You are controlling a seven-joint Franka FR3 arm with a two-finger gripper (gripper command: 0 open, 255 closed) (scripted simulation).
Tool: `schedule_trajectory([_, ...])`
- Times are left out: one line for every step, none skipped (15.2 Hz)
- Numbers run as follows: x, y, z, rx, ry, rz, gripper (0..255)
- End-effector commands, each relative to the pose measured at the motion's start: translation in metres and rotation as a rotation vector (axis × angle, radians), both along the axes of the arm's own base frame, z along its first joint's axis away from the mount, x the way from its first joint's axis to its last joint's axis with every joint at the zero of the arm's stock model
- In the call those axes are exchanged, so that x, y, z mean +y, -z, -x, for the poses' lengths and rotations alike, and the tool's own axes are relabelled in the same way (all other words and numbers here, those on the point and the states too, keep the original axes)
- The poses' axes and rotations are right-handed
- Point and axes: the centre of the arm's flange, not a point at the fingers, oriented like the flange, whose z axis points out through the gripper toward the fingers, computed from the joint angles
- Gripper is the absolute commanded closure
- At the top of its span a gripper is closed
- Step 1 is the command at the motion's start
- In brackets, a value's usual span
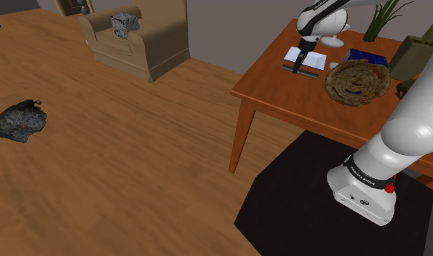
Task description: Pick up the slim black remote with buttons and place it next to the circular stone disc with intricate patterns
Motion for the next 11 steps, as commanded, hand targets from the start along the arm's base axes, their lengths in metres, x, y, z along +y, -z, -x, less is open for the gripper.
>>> schedule_trajectory([-0.001, 0.0031, -0.0002, -0.001, 0.0, 0.0, 0])
schedule_trajectory([-0.001, 0.0031, -0.0002, -0.001, 0.0, 0.0, 0])
schedule_trajectory([-0.001, 0.0031, -0.0002, -0.001, 0.0, 0.0, 0])
schedule_trajectory([-0.001, 0.0031, -0.0002, -0.001, 0.0, 0.0, 0])
schedule_trajectory([-0.001, 0.0031, -0.0002, -0.001, 0.0, 0.0, 0])
schedule_trajectory([-0.001, 0.0031, -0.0002, -0.001, 0.0, 0.0, 0])
schedule_trajectory([-0.001, 0.0031, -0.0002, -0.001, 0.0, 0.0, 0])
schedule_trajectory([-0.001, 0.0031, -0.0002, -0.001, 0.0, 0.0, 255])
schedule_trajectory([-0.001, 0.0031, -0.0002, -0.001, 0.0, 0.0, 255])
schedule_trajectory([-0.001, 0.0031, -0.0002, -0.001, 0.0, 0.0, 255])
schedule_trajectory([-0.0005, 0.0025, 0.0001, -0.001, 0.0, 0.0, 255])
